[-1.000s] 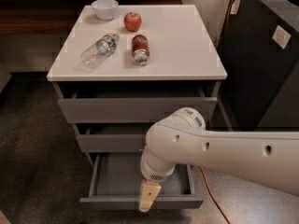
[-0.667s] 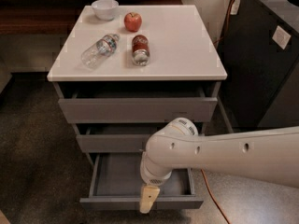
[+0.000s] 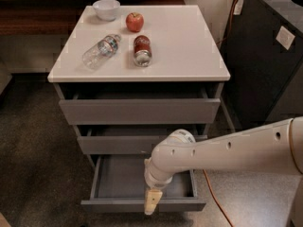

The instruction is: Close bottom drawer

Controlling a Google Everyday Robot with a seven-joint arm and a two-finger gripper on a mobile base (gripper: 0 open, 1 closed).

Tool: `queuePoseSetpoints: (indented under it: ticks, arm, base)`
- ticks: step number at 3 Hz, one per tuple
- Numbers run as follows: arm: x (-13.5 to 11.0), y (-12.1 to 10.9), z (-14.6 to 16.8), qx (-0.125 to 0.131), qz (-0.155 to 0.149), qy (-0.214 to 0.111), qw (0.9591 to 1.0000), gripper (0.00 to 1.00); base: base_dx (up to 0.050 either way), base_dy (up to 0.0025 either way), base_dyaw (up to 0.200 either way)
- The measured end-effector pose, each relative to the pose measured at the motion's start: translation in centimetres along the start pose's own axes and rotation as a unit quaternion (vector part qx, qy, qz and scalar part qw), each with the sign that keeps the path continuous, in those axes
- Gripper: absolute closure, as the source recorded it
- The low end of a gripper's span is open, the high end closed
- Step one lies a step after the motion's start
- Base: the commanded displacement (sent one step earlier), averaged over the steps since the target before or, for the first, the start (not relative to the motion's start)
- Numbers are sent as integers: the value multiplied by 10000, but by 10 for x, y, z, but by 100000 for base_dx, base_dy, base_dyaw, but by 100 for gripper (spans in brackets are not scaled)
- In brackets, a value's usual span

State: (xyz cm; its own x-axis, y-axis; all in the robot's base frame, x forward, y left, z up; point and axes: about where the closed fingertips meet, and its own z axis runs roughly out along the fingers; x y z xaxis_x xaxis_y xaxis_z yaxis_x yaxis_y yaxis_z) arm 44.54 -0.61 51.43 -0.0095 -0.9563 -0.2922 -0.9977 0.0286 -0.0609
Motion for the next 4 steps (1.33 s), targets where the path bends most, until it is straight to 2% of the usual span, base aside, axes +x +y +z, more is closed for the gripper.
queuePoseSetpoints:
  ticks: [2, 3, 4]
  arm:
    - [18, -10, 68, 38, -30, 27, 10000, 0]
    - [19, -14, 92, 52, -19, 14, 10000, 0]
    - [25, -16, 128, 25, -10, -93, 10000, 0]
  base:
    - [0, 0, 0]
    - [0, 0, 0]
    - [0, 0, 0]
